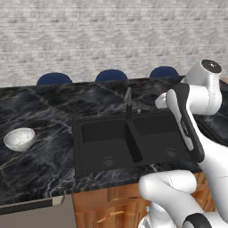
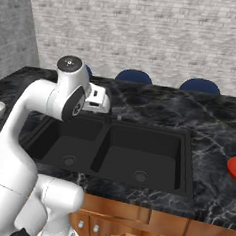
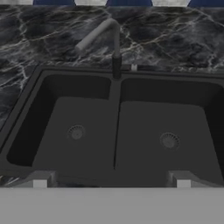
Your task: Rinse each bowl for a few seconds and place them down in the sink or on the counter.
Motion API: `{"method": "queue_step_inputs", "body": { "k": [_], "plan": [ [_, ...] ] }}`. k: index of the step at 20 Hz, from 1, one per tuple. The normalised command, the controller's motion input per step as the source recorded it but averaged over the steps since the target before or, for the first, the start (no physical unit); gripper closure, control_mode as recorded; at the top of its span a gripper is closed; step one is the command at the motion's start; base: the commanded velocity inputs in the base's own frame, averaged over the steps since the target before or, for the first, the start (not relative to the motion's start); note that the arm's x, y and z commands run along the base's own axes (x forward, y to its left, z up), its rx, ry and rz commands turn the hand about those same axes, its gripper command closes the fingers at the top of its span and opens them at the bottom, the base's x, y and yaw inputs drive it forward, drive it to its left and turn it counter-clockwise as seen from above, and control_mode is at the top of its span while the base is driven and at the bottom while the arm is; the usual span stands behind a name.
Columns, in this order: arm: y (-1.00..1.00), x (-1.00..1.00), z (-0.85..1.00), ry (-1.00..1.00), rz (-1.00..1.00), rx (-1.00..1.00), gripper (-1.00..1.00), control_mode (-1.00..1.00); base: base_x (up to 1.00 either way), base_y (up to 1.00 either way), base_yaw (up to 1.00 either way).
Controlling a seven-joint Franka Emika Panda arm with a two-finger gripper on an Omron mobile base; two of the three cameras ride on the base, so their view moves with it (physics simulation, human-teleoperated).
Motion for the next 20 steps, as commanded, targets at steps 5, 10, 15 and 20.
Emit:
{"method": "queue_step_inputs", "body": {
  "k": [5, 10, 15, 20],
  "plan": [
    [-0.34, 0.01, 0.00, 0.00, 0.09, 0.05, -1.00, -1.00, 0.00, 0.00, 0.00],
    [-0.25, 0.10, -0.11, -0.01, 0.11, 0.04, -1.00, -1.00, 0.00, 0.00, 0.00],
    [-0.10, 0.20, -0.16, -0.05, 0.09, 0.01, -1.00, -1.00, 0.00, 0.00, 0.00],
    [0.00, 0.14, -0.17, -0.07, 0.08, 0.02, -1.00, -1.00, 0.00, 0.00, 0.00]
  ]
}}
